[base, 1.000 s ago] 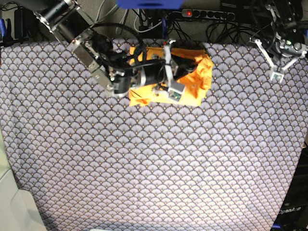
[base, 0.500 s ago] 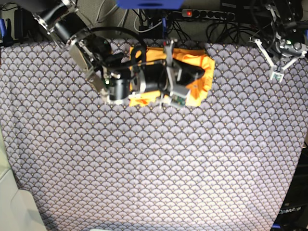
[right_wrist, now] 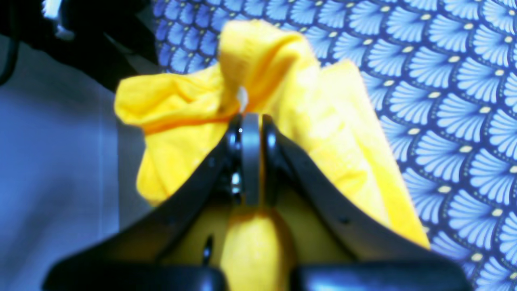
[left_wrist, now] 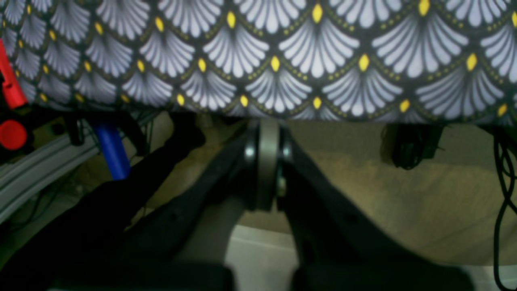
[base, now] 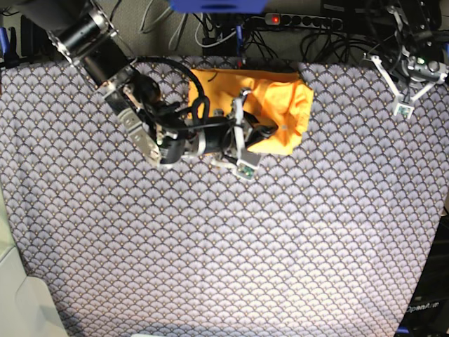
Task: Fold the T-shirt properly
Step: 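Smooth and tuck the yellow bundle's edges with the right gripper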
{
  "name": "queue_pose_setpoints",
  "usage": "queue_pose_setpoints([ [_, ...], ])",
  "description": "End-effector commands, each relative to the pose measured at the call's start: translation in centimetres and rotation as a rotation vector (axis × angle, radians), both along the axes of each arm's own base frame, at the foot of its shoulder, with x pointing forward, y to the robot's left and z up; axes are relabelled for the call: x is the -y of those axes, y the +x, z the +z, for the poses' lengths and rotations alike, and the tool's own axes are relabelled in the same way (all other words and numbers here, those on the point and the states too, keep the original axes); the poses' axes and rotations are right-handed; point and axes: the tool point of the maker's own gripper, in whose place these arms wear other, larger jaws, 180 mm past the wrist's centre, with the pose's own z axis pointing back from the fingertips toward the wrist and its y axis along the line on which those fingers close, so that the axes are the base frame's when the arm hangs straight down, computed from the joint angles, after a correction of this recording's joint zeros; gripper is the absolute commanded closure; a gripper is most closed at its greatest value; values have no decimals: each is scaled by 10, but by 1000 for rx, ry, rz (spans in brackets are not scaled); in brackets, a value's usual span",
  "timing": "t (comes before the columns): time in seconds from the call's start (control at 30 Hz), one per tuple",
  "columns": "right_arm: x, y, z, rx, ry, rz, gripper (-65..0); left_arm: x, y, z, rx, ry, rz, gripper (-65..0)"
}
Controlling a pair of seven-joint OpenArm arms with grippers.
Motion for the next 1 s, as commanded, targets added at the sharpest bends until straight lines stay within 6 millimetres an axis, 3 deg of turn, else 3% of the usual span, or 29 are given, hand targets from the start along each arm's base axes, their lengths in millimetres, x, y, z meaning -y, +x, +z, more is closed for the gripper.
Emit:
queue_pose_setpoints([
  [0.0, -9, 10, 16, 22, 62, -8, -3, -6, 4, 8, 18, 24, -7, 0],
  [0.17, -1, 23, -2, -27, 54, -64, -3, -7, 4, 8, 16, 26, -8, 0],
  [0.47, 18, 25, -43, -130, 25, -154, -3, -7, 5, 8, 21, 25, -8, 0],
  [0.63, 11, 15, -16, -58, 45, -91, -2, -6, 7, 9, 25, 25, -10, 0],
  [0.83, 3, -10, 39, 112, 46, 51, -1, -6, 11, 11, 36, 25, -10, 0],
  [0.9, 5, -20, 44, 127, 52, 64, -2, -6, 15, 12, 45, 23, -8, 0],
  [0.97, 15, -24, 34, 108, 27, 59, -2, -5, 15, 11, 45, 21, -8, 0],
])
